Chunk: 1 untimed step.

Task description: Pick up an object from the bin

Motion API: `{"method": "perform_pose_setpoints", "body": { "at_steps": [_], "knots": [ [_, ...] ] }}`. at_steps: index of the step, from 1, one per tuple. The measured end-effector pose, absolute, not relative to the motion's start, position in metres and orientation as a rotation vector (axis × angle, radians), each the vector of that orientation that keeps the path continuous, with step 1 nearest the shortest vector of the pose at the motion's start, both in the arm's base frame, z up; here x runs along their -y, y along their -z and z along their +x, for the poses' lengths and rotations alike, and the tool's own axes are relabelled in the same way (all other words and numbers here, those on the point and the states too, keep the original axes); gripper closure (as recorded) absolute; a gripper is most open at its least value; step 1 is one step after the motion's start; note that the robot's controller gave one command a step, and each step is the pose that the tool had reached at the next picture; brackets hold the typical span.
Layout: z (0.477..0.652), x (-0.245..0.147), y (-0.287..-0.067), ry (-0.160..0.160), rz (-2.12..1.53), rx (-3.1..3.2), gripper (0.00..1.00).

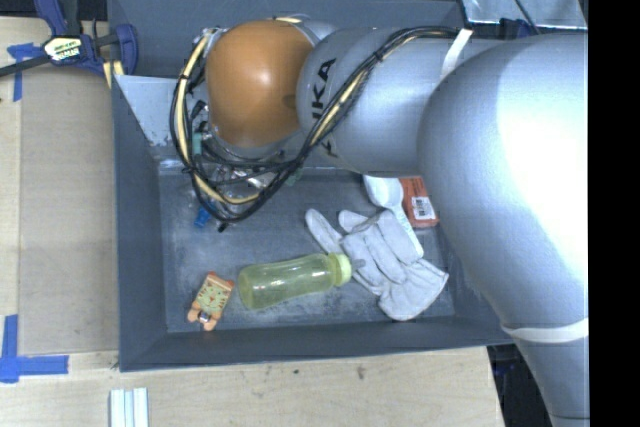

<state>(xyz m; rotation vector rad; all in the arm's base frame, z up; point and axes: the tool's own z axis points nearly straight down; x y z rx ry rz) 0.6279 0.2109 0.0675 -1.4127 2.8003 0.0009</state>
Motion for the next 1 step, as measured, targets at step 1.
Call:
{"method": "perform_pose_setpoints", "body": {
  "at_steps": [1],
  "knots": [
    [0.628,-0.2109,-0.0735,-0.002,-1.373,-2.82,1.0]
  ]
}}
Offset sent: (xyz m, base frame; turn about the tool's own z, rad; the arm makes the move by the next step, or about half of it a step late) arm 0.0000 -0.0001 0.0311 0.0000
